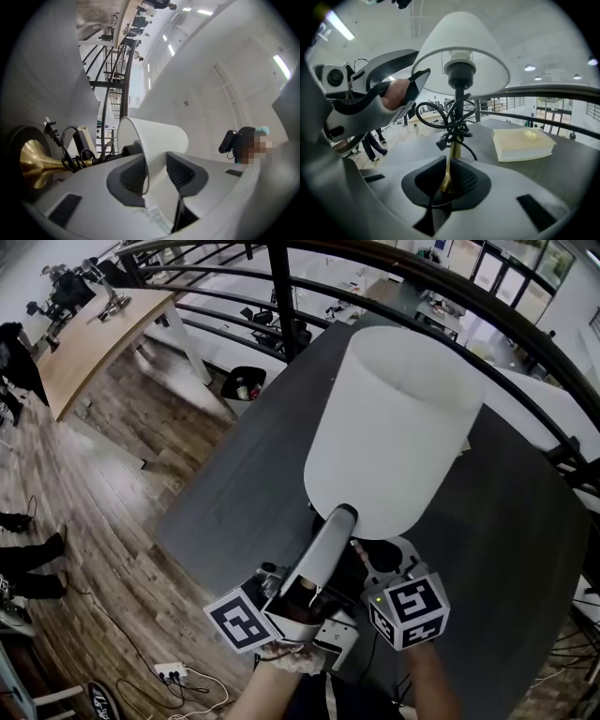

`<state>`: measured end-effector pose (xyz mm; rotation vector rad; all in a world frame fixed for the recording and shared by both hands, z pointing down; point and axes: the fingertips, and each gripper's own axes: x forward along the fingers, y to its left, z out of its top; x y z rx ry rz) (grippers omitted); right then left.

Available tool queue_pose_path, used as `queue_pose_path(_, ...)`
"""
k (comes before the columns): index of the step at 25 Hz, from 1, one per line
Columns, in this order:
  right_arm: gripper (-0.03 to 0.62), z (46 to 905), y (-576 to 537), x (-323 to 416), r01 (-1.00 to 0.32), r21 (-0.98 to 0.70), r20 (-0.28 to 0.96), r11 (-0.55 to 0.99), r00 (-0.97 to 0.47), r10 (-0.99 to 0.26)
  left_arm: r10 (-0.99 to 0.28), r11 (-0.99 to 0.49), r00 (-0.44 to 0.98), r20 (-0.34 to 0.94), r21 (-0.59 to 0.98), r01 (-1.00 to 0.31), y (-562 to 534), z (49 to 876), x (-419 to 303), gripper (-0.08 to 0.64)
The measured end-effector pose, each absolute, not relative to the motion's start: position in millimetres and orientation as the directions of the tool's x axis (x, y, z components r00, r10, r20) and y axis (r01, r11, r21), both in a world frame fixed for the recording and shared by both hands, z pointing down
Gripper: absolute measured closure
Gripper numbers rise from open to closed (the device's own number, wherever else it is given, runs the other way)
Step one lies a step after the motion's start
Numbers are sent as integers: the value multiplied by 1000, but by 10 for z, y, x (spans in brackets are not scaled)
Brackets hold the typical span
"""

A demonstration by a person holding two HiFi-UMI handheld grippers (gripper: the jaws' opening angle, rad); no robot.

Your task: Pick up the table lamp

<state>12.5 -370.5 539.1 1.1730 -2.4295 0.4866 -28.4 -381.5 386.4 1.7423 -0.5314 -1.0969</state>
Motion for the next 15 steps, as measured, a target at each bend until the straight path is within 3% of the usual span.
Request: queue_pose_path(15,543,5405,-3936,105,-791,-266,488,551,-603,-631,-744,-422,499,-445,891,165,-4013,3804,-296,422)
